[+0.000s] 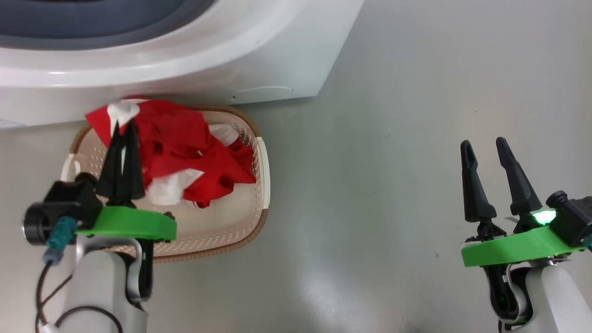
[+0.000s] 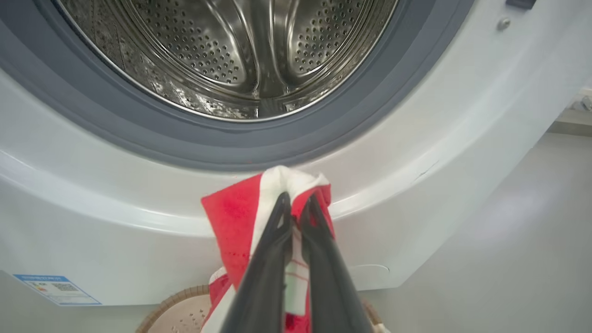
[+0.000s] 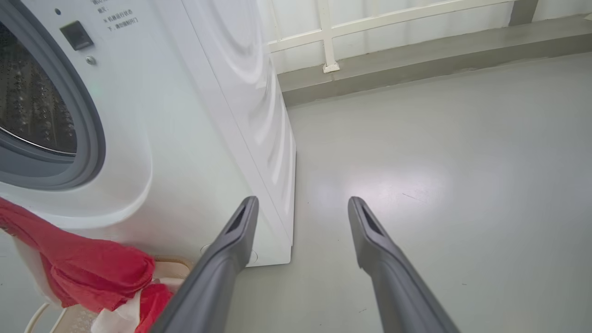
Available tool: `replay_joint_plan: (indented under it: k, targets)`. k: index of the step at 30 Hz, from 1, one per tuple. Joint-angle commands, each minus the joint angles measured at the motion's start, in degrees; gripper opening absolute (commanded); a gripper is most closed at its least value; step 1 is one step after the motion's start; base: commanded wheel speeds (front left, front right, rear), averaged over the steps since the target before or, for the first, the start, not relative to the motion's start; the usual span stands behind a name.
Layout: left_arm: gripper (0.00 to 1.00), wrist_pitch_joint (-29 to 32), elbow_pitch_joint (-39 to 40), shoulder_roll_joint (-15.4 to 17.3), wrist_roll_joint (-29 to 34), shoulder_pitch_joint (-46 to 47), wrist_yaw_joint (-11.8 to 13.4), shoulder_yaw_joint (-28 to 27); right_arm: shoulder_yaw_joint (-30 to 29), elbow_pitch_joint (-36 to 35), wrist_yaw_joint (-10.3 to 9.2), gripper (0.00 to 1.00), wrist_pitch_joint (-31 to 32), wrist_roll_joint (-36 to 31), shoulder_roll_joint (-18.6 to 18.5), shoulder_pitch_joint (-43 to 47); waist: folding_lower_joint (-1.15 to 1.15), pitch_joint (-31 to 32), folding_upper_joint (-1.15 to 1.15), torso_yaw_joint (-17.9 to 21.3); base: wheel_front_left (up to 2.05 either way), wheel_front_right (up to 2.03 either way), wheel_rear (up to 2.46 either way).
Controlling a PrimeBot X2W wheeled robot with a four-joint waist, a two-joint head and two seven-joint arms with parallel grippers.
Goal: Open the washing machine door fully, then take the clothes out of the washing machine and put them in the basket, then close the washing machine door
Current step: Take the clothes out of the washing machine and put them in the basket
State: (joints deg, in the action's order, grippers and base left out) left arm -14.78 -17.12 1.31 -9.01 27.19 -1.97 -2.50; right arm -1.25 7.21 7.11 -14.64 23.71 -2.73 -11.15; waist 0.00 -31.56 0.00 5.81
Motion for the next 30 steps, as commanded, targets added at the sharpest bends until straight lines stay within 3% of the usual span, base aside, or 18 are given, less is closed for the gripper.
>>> replay_joint_plan:
  k: [1, 19, 30]
  targets:
    - [0.0, -0.2, -0.9, 1.6, 0.9, 0.0, 0.4, -1.4, 1.1, -1.6, 0.37, 1.0, -0.4, 0.3, -0.1, -0.9, 0.0, -1.3, 0.0, 0.2, 0.0, 0.0, 0.0]
    - [0.0, -0.2, -30.8, 2.4, 5.9, 10.9, -0.8, -0.5, 1.2, -3.2, 0.37, 1.0, -0.4, 0.8, -0.1, -4.0, 0.0, -10.3, 0.0, 0.8, 0.0, 0.0, 0.0]
    - [0.0, -0.2, -43.4, 3.5, 6.9, 19.0, -1.3, 1.0, 1.0, -4.1, 0.37, 1.0, -0.4, 0.8, -0.1, -5.6, 0.0, -14.5, 0.0, 1.2, 0.0, 0.0, 0.0]
